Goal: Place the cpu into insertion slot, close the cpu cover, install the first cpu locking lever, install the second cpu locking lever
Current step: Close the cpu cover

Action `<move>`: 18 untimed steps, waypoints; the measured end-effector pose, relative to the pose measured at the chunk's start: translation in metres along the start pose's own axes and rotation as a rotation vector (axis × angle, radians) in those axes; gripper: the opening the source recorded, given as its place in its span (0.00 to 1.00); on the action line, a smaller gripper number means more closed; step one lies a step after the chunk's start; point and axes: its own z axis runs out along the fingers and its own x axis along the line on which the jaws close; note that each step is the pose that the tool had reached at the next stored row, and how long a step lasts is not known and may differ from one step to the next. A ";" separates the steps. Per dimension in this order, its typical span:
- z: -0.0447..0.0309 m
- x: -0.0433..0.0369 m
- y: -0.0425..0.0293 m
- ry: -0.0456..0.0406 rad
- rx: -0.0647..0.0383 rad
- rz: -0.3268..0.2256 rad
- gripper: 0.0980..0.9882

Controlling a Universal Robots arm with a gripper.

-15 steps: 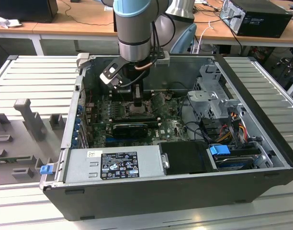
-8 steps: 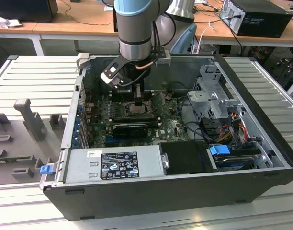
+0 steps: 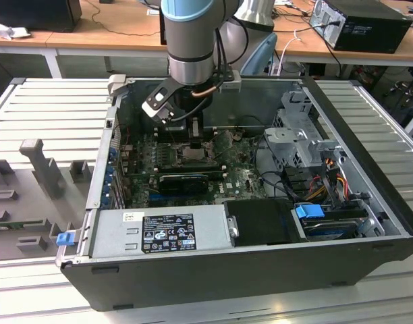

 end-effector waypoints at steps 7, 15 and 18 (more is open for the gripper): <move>-0.0052 0.0001 0.0004 -0.0001 0.000 0.000 0.01; -0.0173 0.0005 0.0067 -0.0002 0.000 0.000 0.01; -0.0229 0.0007 0.0072 -0.0001 0.000 0.000 0.01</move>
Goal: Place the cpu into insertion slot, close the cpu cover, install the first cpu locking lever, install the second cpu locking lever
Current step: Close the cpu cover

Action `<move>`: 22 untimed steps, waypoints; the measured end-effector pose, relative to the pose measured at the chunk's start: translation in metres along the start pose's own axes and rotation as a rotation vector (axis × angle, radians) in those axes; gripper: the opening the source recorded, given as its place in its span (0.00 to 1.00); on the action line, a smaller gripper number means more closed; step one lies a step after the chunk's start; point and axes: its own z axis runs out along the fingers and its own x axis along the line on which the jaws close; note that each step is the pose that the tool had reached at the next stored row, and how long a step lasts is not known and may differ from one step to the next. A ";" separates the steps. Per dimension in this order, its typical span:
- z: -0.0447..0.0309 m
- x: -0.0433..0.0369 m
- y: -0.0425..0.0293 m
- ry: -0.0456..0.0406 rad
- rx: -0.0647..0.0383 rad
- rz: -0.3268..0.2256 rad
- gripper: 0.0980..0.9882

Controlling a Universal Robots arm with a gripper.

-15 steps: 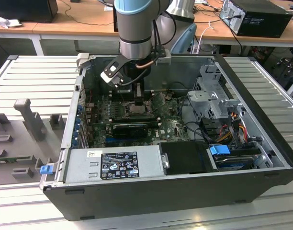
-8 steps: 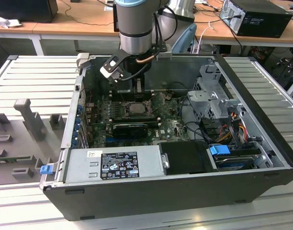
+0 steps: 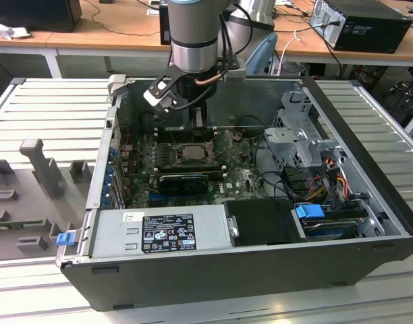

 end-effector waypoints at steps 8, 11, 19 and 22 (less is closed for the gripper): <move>-0.0076 0.0004 0.0056 -0.0001 0.000 0.000 0.01; -0.0073 0.0007 0.0120 0.0000 0.000 0.000 0.01; -0.0062 0.0017 0.0246 -0.0001 0.000 0.000 0.01; -0.0057 0.0023 0.0296 0.0000 0.000 0.000 0.01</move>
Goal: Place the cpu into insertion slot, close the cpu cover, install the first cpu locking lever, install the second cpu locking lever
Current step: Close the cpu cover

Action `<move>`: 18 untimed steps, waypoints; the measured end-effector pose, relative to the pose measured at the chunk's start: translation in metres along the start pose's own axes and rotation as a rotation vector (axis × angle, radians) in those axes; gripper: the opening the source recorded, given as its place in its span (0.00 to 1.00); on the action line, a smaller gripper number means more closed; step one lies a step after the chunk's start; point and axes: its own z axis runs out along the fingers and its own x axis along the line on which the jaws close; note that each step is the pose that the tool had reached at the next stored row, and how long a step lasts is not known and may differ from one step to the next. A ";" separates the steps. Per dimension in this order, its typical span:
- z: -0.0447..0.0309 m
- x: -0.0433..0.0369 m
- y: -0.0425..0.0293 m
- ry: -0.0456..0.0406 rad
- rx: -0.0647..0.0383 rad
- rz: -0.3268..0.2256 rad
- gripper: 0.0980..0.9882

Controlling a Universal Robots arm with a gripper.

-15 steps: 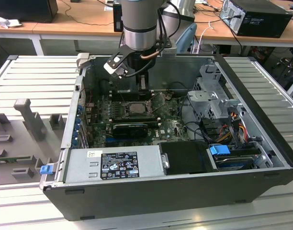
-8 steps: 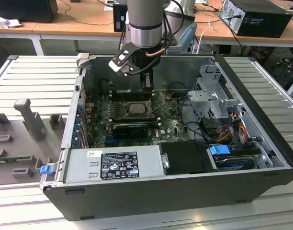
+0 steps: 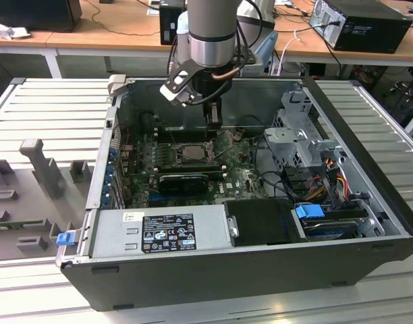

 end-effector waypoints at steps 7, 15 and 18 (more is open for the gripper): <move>0.0008 0.0009 0.0094 0.0000 0.000 0.000 0.01; 0.0014 0.0012 0.0162 0.0000 0.000 0.000 0.01; 0.0016 0.0013 0.0185 0.0000 0.000 0.000 0.01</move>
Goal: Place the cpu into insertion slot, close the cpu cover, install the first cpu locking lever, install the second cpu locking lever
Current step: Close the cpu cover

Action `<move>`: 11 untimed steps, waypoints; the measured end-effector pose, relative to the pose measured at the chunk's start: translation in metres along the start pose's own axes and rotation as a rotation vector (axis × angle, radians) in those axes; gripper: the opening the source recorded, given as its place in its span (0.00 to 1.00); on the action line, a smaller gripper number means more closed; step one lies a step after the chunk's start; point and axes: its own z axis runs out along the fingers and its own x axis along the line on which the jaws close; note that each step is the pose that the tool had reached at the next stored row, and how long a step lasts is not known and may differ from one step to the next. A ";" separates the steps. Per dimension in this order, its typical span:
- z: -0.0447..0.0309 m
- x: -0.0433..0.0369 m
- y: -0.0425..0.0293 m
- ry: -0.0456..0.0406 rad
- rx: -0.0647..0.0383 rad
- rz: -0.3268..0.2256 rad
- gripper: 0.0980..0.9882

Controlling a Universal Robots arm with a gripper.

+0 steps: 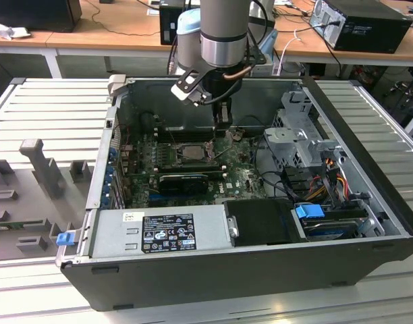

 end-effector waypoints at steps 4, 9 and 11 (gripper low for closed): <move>0.0003 0.0002 0.0029 0.0000 0.000 0.000 0.01; -0.0008 0.0007 0.0057 0.0001 0.000 0.000 0.01; -0.0009 0.0009 0.0067 0.0000 0.000 0.000 0.01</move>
